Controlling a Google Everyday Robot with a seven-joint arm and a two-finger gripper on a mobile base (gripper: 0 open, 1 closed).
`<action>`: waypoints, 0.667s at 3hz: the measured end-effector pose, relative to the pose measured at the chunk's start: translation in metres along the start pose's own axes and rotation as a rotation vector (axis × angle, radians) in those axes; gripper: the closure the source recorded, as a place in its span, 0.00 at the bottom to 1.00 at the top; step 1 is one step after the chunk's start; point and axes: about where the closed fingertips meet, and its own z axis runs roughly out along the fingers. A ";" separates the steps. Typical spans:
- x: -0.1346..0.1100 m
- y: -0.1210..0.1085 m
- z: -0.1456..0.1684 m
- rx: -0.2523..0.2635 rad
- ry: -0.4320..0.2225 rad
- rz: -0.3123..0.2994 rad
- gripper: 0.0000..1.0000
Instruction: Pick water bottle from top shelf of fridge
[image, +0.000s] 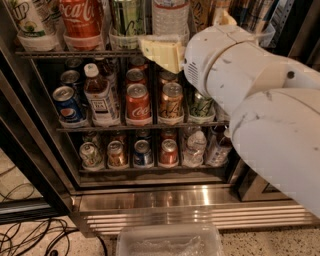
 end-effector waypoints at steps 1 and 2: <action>0.006 -0.006 0.003 0.009 -0.010 -0.042 0.14; 0.008 -0.010 0.006 0.024 -0.028 -0.074 0.13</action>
Offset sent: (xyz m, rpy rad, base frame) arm 0.0439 0.0079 -0.0139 -0.0816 -0.0804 -0.0560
